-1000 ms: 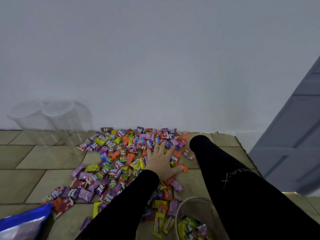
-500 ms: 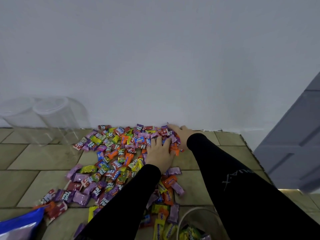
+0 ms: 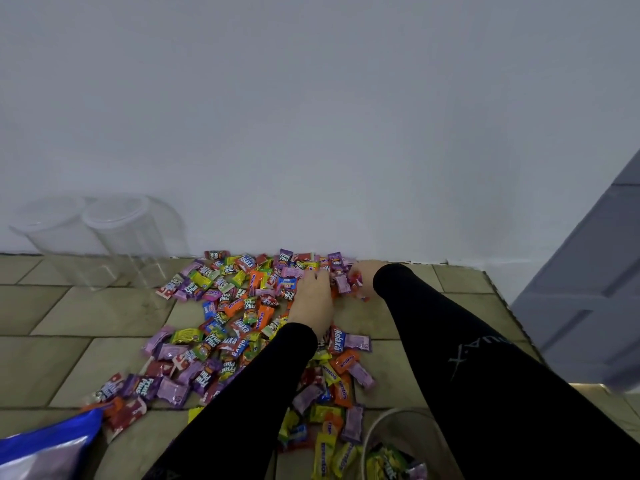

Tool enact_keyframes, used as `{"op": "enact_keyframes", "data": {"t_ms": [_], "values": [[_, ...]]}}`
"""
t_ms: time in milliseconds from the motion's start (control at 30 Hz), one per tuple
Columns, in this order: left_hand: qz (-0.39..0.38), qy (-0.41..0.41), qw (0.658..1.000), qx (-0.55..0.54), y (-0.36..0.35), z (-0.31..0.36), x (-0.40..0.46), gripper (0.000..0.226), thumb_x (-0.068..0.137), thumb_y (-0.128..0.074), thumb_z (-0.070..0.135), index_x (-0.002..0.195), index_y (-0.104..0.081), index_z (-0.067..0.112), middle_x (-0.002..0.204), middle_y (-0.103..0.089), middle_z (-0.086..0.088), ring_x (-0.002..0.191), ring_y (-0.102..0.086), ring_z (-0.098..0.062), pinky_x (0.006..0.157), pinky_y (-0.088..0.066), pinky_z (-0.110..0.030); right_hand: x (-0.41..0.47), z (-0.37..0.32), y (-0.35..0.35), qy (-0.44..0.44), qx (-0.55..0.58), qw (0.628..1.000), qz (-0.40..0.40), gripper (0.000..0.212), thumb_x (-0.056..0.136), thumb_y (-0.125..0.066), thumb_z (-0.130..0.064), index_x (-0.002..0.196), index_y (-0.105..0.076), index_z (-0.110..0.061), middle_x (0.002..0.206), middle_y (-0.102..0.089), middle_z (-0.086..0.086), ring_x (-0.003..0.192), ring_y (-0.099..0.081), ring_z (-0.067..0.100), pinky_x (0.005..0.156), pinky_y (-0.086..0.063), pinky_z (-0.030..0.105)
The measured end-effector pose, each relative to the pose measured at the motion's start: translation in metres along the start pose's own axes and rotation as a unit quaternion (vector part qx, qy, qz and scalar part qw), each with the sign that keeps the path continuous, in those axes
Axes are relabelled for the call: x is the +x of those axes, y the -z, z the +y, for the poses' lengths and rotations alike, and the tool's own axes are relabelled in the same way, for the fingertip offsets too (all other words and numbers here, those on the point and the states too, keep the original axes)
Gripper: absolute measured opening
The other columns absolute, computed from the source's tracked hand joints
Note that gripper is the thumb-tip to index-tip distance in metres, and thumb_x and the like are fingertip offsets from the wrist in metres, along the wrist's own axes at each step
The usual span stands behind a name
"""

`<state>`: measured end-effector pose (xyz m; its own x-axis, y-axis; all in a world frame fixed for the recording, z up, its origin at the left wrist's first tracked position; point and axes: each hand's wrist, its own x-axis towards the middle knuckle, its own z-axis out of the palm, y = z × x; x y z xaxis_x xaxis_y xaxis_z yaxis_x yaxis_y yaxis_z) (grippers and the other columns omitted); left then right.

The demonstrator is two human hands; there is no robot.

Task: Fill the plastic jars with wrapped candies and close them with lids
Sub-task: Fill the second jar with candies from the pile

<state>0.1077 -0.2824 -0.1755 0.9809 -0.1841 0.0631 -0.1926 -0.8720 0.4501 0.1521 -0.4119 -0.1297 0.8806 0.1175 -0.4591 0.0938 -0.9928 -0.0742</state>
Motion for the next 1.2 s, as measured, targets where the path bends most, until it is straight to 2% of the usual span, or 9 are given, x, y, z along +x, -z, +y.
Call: {"op": "enact_keyframes", "data": {"t_ms": [100, 200, 400, 500, 633, 833, 1033, 1133, 1200], "values": [[0.005, 0.013, 0.999, -0.045, 0.004, 0.000, 0.000, 0.040, 0.092, -0.035, -0.009, 0.128, -0.044, 0.006, 0.130, -0.043, -0.015, 0.117, -0.042, -0.030, 0.098, -0.038, -0.035, -0.006, -0.002, 0.004, -0.001, 0.004, 1.000, 0.021, 0.043, 0.089, -0.062, -0.010, 0.131, -0.052, -0.006, 0.131, -0.055, 0.012, 0.119, -0.053, 0.028, 0.093, -0.043, 0.030], [0.021, 0.014, 0.998, -0.066, 0.010, 0.003, -0.006, 0.037, 0.091, -0.037, -0.009, 0.124, -0.046, 0.005, 0.125, -0.045, -0.014, 0.111, -0.043, -0.029, 0.090, -0.038, -0.032, -0.013, -0.002, 0.008, -0.004, 0.012, 0.999, 0.041, 0.045, 0.090, -0.062, -0.011, 0.133, -0.050, -0.004, 0.133, -0.055, 0.014, 0.121, -0.053, 0.029, 0.097, -0.043, 0.032], [0.066, -0.006, 0.991, -0.112, 0.028, 0.016, -0.020, 0.038, 0.092, -0.042, -0.008, 0.127, -0.048, 0.007, 0.124, -0.046, -0.010, 0.114, -0.046, -0.025, 0.096, -0.042, -0.036, -0.039, 0.000, 0.018, 0.001, 0.055, 0.994, 0.093, 0.048, 0.090, -0.061, -0.012, 0.136, -0.047, -0.008, 0.137, -0.051, 0.011, 0.124, -0.049, 0.027, 0.097, -0.040, 0.029], [0.089, -0.008, 0.985, -0.147, 0.036, 0.023, -0.028, 0.040, 0.093, -0.042, -0.009, 0.127, -0.050, 0.011, 0.127, -0.045, -0.007, 0.115, -0.046, -0.021, 0.091, -0.042, -0.027, -0.052, 0.000, 0.022, 0.004, 0.074, 0.991, 0.111, 0.046, 0.090, -0.061, -0.011, 0.134, -0.049, -0.011, 0.136, -0.052, 0.009, 0.122, -0.050, 0.025, 0.095, -0.041, 0.029], [0.106, -0.009, 0.978, -0.180, 0.048, 0.031, -0.040, 0.036, 0.095, -0.040, -0.006, 0.124, -0.051, 0.014, 0.124, -0.045, -0.006, 0.103, -0.046, -0.015, 0.079, -0.035, -0.020, -0.071, -0.001, 0.025, 0.009, 0.105, 0.986, 0.133, 0.045, 0.089, -0.061, -0.014, 0.133, -0.050, -0.012, 0.133, -0.054, 0.008, 0.117, -0.053, 0.024, 0.090, -0.042, 0.028], [0.148, -0.024, 0.962, -0.228, 0.063, 0.043, -0.065, 0.027, 0.101, -0.039, 0.007, 0.123, -0.053, 0.014, 0.122, -0.045, -0.003, 0.097, -0.043, -0.008, 0.080, -0.032, -0.013, -0.103, -0.009, 0.030, 0.022, 0.126, 0.977, 0.170, 0.042, 0.091, -0.060, -0.018, 0.131, -0.051, -0.011, 0.131, -0.054, 0.008, 0.118, -0.052, 0.025, 0.093, -0.040, 0.030], [0.196, -0.052, 0.943, -0.264, 0.076, 0.053, -0.085, 0.026, 0.100, -0.043, 0.007, 0.121, -0.056, 0.014, 0.116, -0.046, -0.001, 0.098, -0.043, -0.006, 0.079, -0.029, -0.005, -0.133, -0.017, 0.033, 0.040, 0.175, 0.962, 0.205, 0.040, 0.092, -0.058, -0.021, 0.130, -0.050, -0.013, 0.128, -0.056, 0.007, 0.112, -0.054, 0.023, 0.088, -0.041, 0.027], [0.222, -0.064, 0.929, -0.289, 0.083, 0.059, -0.095, 0.024, 0.099, -0.045, 0.007, 0.118, -0.057, 0.015, 0.111, -0.048, 0.001, 0.097, -0.045, -0.007, 0.075, -0.032, 0.001, -0.152, -0.019, 0.033, 0.052, 0.228, 0.945, 0.229, 0.039, 0.092, -0.057, -0.019, 0.130, -0.050, -0.013, 0.124, -0.057, 0.008, 0.097, -0.053, 0.020, 0.080, -0.040, 0.026], [0.235, -0.072, 0.921, -0.301, 0.087, 0.064, -0.101, 0.023, 0.099, -0.046, 0.008, 0.117, -0.057, 0.016, 0.109, -0.049, 0.002, 0.097, -0.046, -0.007, 0.074, -0.034, 0.003, -0.163, -0.021, 0.032, 0.062, 0.259, 0.934, 0.241, 0.036, 0.093, -0.057, -0.018, 0.128, -0.051, -0.012, 0.113, -0.059, 0.007, 0.088, -0.050, 0.017, 0.075, -0.039, 0.026]]}}
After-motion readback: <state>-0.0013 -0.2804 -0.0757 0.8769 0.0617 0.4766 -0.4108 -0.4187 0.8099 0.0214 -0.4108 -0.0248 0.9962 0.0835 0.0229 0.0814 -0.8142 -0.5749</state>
